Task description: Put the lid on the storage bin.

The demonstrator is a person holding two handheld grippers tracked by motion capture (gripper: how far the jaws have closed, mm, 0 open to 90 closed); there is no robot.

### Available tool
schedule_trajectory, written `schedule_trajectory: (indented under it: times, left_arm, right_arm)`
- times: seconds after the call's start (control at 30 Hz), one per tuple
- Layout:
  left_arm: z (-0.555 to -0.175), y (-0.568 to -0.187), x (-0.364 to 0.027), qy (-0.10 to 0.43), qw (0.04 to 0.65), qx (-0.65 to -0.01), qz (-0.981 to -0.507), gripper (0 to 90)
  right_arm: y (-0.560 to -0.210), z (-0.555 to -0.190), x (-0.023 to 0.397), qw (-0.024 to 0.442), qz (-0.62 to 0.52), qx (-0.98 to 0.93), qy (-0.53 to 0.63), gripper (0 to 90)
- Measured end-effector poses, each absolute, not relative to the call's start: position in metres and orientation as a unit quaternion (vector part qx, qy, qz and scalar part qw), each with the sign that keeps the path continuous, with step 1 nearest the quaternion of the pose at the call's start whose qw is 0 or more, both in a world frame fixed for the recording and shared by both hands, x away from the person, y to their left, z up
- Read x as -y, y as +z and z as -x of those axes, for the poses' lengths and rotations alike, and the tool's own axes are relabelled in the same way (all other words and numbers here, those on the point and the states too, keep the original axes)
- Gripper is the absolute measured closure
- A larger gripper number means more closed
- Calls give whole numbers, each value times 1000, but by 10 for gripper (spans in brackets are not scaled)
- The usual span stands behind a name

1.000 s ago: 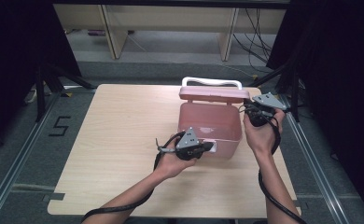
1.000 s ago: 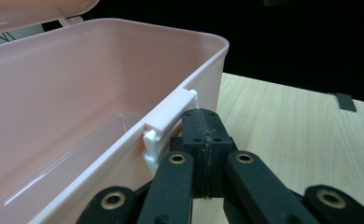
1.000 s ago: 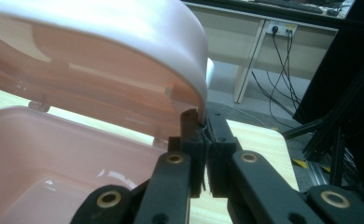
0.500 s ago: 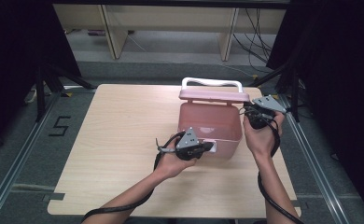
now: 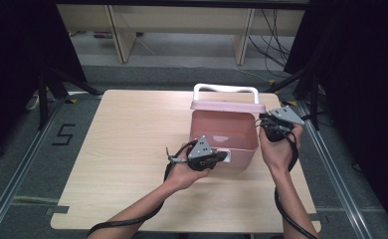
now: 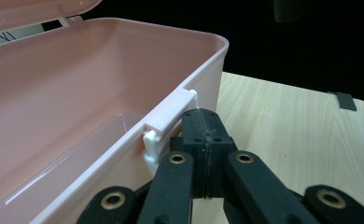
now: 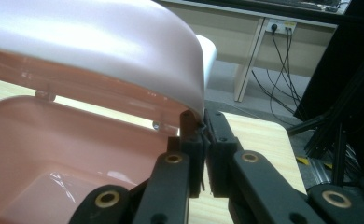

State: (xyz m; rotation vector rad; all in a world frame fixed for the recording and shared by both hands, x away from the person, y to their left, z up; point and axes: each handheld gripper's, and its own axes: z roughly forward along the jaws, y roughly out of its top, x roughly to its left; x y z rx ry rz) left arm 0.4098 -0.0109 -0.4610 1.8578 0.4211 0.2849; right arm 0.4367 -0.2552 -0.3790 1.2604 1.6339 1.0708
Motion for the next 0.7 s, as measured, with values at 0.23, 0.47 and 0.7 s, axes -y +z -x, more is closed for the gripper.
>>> schedule_trajectory:
  times: [0.23, 0.47, 0.7]
  left_arm:
    - [-410, -461, 11, 122, 570, -180, -792, 897]
    - [-410, -461, 11, 123, 570, -180, -792, 898]
    - [-409, -461, 12, 125, 570, -181, -792, 897]
  right_arm:
    - [-383, -434, 256, 392, -498, -646, 424, 875]
    - [-386, -431, 255, 390, -502, -645, 424, 873]
    - [-391, -428, 256, 387, -504, -646, 423, 872]
